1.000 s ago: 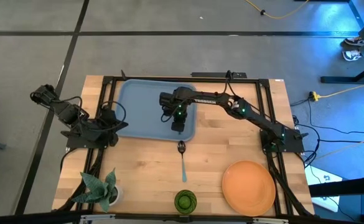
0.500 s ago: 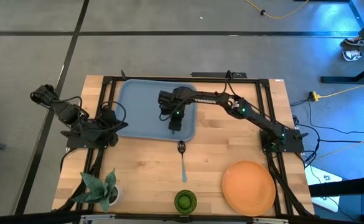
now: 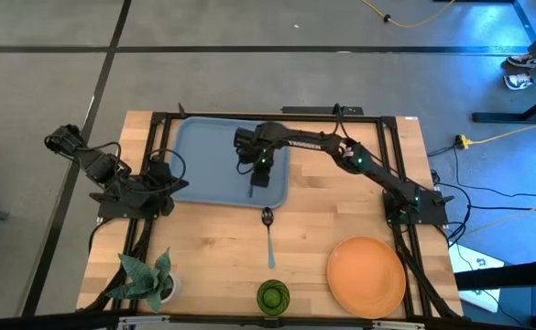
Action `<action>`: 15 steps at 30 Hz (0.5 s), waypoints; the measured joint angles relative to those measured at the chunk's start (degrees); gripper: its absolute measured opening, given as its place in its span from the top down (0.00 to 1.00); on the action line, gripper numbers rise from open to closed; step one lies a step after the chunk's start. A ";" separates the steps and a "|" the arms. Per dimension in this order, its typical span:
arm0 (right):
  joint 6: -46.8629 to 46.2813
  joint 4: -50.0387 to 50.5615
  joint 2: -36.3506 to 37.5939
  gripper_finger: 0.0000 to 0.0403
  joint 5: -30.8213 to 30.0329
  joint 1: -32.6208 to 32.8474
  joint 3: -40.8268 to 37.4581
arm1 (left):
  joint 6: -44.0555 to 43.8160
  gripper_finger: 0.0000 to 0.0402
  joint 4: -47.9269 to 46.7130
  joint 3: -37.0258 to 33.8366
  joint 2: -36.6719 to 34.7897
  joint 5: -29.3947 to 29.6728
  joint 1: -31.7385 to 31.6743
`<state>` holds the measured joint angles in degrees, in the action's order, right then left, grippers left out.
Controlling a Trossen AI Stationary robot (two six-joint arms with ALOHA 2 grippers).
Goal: Pick and place plate/cup/fork/spoon on tray
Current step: Put the green glass on the top right of the blue tray
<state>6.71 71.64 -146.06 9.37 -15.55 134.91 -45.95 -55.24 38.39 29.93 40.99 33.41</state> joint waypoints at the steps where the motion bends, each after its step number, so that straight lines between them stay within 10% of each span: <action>1: -0.42 0.73 0.24 1.00 -0.18 -0.60 -0.24 | 0.00 1.00 0.02 0.00 0.02 0.00 -0.02; 15: 1.33 14.96 4.56 1.00 2.53 -4.45 -0.07 | -0.42 1.00 0.83 -0.02 0.02 -0.02 -0.02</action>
<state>8.03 86.60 -141.49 11.90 -20.01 134.85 -46.37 -54.41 38.37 29.95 40.97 33.39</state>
